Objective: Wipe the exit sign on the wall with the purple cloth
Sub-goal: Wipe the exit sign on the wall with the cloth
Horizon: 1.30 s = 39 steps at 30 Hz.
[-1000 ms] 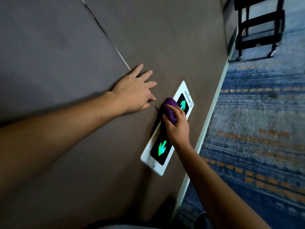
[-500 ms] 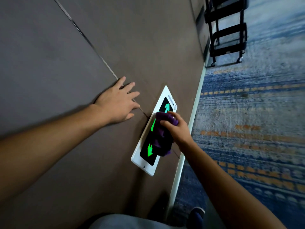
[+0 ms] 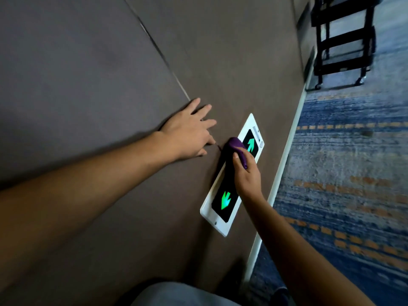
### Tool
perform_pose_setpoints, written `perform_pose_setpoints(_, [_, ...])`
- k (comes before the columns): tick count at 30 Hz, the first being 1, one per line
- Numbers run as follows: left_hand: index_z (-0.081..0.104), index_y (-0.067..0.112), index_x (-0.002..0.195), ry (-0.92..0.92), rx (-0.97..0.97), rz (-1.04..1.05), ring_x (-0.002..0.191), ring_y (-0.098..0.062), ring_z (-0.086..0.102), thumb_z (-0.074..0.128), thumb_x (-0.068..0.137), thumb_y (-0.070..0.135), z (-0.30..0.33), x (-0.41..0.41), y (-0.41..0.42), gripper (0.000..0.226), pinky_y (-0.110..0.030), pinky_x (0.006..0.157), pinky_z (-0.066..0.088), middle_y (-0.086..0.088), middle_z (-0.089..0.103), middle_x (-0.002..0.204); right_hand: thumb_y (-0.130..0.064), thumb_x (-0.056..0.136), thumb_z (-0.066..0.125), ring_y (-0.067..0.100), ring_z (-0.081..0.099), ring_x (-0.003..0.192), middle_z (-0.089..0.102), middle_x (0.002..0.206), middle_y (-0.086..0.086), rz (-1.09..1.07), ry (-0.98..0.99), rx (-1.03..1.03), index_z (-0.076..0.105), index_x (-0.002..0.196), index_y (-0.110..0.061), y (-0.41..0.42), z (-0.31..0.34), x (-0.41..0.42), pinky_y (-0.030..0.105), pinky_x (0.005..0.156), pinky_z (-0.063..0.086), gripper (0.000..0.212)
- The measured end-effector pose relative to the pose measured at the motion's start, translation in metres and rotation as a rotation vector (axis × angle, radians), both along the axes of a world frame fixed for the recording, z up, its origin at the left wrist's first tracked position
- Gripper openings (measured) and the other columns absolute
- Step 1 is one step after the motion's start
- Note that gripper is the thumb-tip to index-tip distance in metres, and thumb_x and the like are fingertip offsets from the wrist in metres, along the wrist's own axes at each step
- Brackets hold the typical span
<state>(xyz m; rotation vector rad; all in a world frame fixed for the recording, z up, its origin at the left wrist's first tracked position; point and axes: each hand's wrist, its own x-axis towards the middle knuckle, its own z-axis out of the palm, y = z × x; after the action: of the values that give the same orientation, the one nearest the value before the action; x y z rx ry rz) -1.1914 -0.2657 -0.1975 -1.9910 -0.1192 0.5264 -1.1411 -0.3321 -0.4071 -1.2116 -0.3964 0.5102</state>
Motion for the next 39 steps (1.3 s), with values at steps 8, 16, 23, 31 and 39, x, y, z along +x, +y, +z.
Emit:
perform_pose_setpoints(8, [0.047, 0.047, 0.145, 0.004, 0.017, -0.019, 0.156, -0.039, 0.005, 0.045, 0.095, 0.066, 0.003, -0.009, -0.008, 0.054, -0.060, 0.124, 0.004, -0.003, 0.025, 0.167, -0.030, 0.102, 0.061, 0.016, 0.046, 0.142, 0.051, 0.150, -0.001, 0.048, -0.158, -0.038, 0.069, 0.126, -0.027, -0.032, -0.024, -0.083, 0.035, 0.121, 0.034, 0.026])
perform_pose_setpoints(16, [0.039, 0.039, 0.153, 0.015, 0.078, -0.034, 0.156, -0.039, 0.004, 0.037, 0.097, 0.068, -0.001, -0.026, -0.012, 0.063, -0.062, 0.123, 0.006, -0.006, 0.022, 0.168, -0.045, 0.094, 0.059, 0.015, 0.050, 0.136, 0.053, 0.146, -0.002, 0.103, -0.315, -0.065, 0.071, 0.127, -0.027, -0.054, -0.030, -0.114, 0.033, 0.116, 0.039, 0.039])
perform_pose_setpoints(23, [0.027, 0.035, 0.158, 0.015, 0.105, -0.005, 0.157, -0.038, 0.001, 0.032, 0.093, 0.075, 0.001, -0.037, -0.018, 0.077, -0.060, 0.123, 0.004, -0.006, 0.012, 0.170, -0.037, 0.093, 0.072, 0.009, 0.068, 0.114, 0.074, 0.117, -0.009, 0.088, 0.114, 0.046, 0.074, 0.114, -0.034, -0.065, -0.017, -0.081, 0.042, 0.107, 0.053, 0.021])
perform_pose_setpoints(31, [0.038, 0.038, 0.153, -0.064, 0.070, 0.030, 0.156, -0.039, 0.003, 0.041, 0.093, 0.072, 0.001, -0.044, -0.019, 0.069, -0.059, 0.125, 0.004, -0.006, 0.017, 0.169, -0.055, 0.092, 0.064, 0.012, 0.067, 0.116, 0.075, 0.119, -0.010, 0.065, 0.191, -0.012, 0.074, 0.102, -0.048, -0.032, 0.003, -0.050, 0.044, 0.111, 0.049, 0.016])
perform_pose_setpoints(39, [0.041, 0.042, 0.151, -0.057, 0.077, 0.012, 0.156, -0.037, 0.007, 0.045, 0.090, 0.074, 0.001, -0.043, -0.014, 0.069, -0.060, 0.124, 0.005, -0.003, 0.021, 0.168, -0.041, 0.091, 0.065, 0.020, 0.050, 0.141, 0.054, 0.152, 0.008, 0.016, -0.170, -0.010, 0.070, 0.131, -0.025, -0.039, -0.014, -0.117, 0.033, 0.122, 0.033, 0.043])
